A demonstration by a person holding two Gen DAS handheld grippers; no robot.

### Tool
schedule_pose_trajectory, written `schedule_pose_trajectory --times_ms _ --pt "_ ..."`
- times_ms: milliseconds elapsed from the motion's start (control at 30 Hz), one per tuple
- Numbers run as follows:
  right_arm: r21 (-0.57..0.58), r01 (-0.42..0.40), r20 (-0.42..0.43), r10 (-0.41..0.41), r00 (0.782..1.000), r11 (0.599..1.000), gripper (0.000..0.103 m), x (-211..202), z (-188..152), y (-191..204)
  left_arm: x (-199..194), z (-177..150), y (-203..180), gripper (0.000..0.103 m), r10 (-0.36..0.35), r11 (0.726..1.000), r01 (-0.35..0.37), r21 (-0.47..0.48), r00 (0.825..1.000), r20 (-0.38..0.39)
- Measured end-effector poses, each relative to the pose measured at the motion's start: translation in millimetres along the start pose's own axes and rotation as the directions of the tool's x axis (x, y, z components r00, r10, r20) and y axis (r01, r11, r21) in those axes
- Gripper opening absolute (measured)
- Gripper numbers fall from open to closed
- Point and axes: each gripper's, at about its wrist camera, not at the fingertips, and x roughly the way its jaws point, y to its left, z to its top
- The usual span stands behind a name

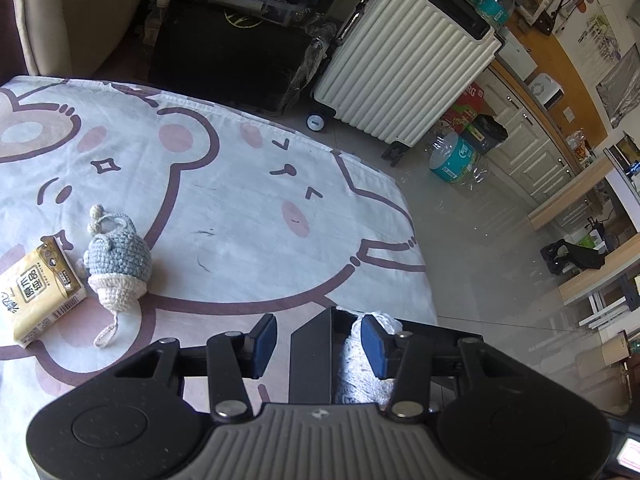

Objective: Organize objects
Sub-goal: 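Lower the rope and yarn bundle into the box and open both grippers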

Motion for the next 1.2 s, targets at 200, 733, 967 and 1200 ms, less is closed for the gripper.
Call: schedule_pose_trajectory --times_ms 200,733,967,1200 --pt "-0.062 0.024 -0.093 -0.029 0.995 0.998 0.013 33 -2 17 8 2 2 0.047 -0.026 1.000 0.026 0.015 0.999 -0.021" --pt "-0.083 0.067 -0.113 -0.076 0.991 0.994 0.012 32 -6 19 6 0 3 0.047 0.010 0.997 -0.006 0.078 0.999 -0.052" --pt "-0.024 0.128 -0.051 -0.129 0.990 0.991 0.018 -4 -5 -2 -7 -6 -12 0.047 0.068 0.983 -0.059 0.175 0.997 -0.043" --pt "-0.032 0.187 -0.018 -0.188 0.982 0.982 0.021 -27 -11 -9 -17 -13 -23 0.048 0.117 0.963 -0.105 0.248 0.993 -0.035"
